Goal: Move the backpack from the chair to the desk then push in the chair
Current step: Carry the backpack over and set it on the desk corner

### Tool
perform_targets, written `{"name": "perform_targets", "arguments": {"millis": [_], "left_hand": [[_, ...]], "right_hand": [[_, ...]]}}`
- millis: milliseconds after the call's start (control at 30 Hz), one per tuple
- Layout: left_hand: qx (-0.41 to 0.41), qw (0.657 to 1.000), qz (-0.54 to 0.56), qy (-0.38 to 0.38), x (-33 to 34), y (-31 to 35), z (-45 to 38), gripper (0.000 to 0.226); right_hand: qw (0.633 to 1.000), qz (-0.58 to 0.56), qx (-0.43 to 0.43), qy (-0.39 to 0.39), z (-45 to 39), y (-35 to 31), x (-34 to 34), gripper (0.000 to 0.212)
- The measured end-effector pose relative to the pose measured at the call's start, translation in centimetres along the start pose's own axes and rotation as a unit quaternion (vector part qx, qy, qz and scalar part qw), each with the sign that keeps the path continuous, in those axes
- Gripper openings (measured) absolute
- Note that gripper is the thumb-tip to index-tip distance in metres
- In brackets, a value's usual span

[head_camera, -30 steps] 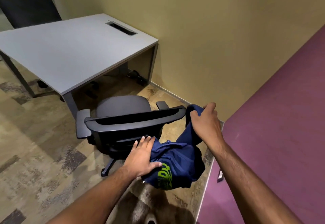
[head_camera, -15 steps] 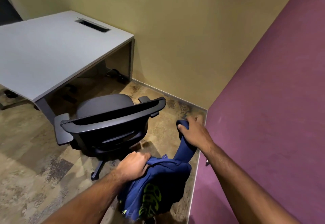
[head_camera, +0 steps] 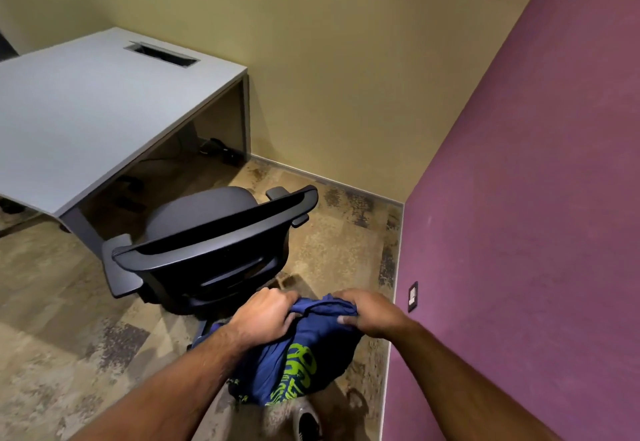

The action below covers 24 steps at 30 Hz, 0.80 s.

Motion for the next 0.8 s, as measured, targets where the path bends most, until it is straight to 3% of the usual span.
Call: {"name": "perform_targets", "arguments": {"millis": [133, 233, 633, 800], "left_hand": [[0.017, 0.999, 0.032, 0.025, -0.8, 0.1, -1.8, 0.015], [0.021, 0.999, 0.037, 0.004, -1.2, 0.2, -3.6, 0.018], [0.02, 0.998, 0.033, -0.043, -0.2, 3.2, -13.2, 0.022], [0.003, 0.997, 0.045, -0.055, 0.4, 3.8, -19.0, 0.023]], "right_hand": [[0.999, 0.027, 0.001, 0.042, -0.6, 0.2, -0.8, 0.026], [0.998, 0.039, 0.019, 0.048, -1.1, 0.4, -2.1, 0.019], [0.989, 0.124, 0.05, 0.058, -4.6, 5.6, -8.2, 0.022], [0.991, 0.12, 0.04, 0.048, -8.8, 9.0, -11.5, 0.013]]}}
Point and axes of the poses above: each hand's wrist, its own z-axis away from the middle knuckle, its own x-axis out of the palm, y = z × x, the point moved 1 cm from there along -z, towards the middle knuckle, and after that the axes turned 14 degrees about y, right-handed, at the moved point
